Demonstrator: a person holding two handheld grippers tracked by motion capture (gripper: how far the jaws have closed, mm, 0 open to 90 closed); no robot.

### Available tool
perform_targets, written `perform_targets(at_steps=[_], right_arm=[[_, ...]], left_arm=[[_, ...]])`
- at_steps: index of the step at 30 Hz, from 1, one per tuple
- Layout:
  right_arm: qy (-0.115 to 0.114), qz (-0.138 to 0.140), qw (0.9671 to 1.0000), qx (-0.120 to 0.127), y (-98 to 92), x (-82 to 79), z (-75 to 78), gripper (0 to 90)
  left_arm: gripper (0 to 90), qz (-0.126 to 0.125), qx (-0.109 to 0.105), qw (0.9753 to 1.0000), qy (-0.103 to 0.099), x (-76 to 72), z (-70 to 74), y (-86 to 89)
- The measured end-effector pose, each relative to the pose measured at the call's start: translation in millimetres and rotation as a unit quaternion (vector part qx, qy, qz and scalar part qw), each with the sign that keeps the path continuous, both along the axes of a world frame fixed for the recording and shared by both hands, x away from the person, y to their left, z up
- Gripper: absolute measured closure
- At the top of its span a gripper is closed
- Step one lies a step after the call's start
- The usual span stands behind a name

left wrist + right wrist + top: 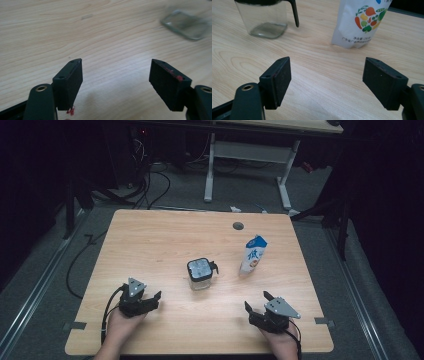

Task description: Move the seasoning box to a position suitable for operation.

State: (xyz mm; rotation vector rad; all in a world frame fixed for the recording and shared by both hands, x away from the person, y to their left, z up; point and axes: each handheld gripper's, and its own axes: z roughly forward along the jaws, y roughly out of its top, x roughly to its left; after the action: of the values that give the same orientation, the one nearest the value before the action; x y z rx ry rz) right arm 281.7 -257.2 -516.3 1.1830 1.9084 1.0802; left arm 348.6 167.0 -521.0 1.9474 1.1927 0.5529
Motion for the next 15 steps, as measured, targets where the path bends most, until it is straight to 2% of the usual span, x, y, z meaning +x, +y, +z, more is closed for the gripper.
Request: perform_targets(at_steps=[2,8,12,15], right_arm=[[0.009,0.001,1.0,-0.002,-0.7,0.4,-0.3,23.1],[0.006,0.01,0.9999,-0.007,-1.0,-0.7,0.0,23.3],[0.021,0.016,0.9996,-0.011,-0.5,1.5,0.0,23.9],[0.028,0.019,0.9994,-0.005,-0.7,1.4,-0.1,26.3]], left_arm=[[26.8,-0.002,0.005,1.0,-0.001,-1.4,1.0,-0.2],[27.5,-0.007,0.001,1.0,-0.006,-2.9,2.6,-0.3],[27.4,-0.019,-0.02,0.9996,-0.006,-3.7,3.5,1.5],[27.2,-0.027,-0.036,0.999,0.0,-2.5,3.6,3.0]])
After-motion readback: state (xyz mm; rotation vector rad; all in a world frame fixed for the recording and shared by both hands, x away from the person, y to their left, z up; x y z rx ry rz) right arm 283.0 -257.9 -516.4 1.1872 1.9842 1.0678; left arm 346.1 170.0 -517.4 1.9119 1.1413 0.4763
